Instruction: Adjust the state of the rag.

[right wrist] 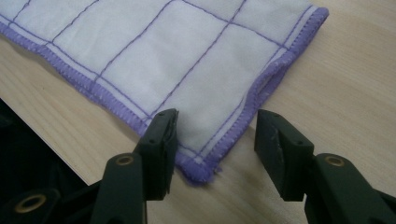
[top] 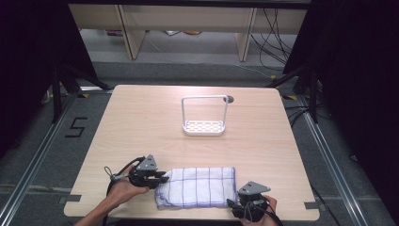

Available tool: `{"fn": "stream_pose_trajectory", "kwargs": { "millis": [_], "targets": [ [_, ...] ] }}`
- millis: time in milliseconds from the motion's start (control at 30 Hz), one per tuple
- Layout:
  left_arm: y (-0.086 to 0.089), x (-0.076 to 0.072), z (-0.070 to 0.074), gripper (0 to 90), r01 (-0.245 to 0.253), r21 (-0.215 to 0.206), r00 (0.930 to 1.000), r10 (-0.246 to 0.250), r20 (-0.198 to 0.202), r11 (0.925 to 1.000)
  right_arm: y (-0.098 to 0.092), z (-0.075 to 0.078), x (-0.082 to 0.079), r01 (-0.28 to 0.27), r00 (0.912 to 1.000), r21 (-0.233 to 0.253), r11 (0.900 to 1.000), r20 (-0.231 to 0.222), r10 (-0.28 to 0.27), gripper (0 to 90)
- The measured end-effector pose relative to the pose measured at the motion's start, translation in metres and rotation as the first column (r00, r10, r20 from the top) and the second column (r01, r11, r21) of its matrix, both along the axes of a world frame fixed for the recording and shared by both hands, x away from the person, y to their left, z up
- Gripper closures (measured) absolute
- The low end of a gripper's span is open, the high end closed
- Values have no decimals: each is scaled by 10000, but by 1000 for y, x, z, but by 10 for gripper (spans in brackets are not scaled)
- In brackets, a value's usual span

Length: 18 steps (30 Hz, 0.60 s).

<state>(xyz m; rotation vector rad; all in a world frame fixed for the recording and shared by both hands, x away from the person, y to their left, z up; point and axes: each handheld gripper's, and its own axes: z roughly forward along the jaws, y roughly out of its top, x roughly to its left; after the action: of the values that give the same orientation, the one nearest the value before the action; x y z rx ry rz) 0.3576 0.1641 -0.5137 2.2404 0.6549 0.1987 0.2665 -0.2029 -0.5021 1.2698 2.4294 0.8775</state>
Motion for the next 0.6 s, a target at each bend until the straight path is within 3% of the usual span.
{"fn": "stream_pose_trajectory", "kwargs": {
  "millis": [133,233,267,333,367,433,600],
  "targets": [
    [1,-3,0,794,93,74,9998,-95,186,9999,1,0,-3,-92,10000,164,9998,36,91,615],
    [0,-6,-1,794,-166,-284,9999,165,-52,9995,1,-1,-3,-250,9997,374,9990,-47,252,710],
    [2,-5,0,795,93,-4,9999,-93,107,10000,0,-1,-2,-407,9992,472,9981,15,407,752],
    [2,-7,0,799,-10,-167,9999,12,115,9999,2,0,-2,-454,9989,450,9980,-46,457,806],
    [1,-8,1,803,-18,-258,10000,20,93,9997,3,0,-1,-703,9975,265,9972,134,700,828],
    [2,-10,3,810,21,-229,9999,-18,139,9997,5,1,-1,-882,9957,-51,9961,287,883,846],
    [7,-19,12,820,0,-482,9996,13,271,9988,3,11,7,-943,9947,359,9949,442,927,856]
  ]
}}
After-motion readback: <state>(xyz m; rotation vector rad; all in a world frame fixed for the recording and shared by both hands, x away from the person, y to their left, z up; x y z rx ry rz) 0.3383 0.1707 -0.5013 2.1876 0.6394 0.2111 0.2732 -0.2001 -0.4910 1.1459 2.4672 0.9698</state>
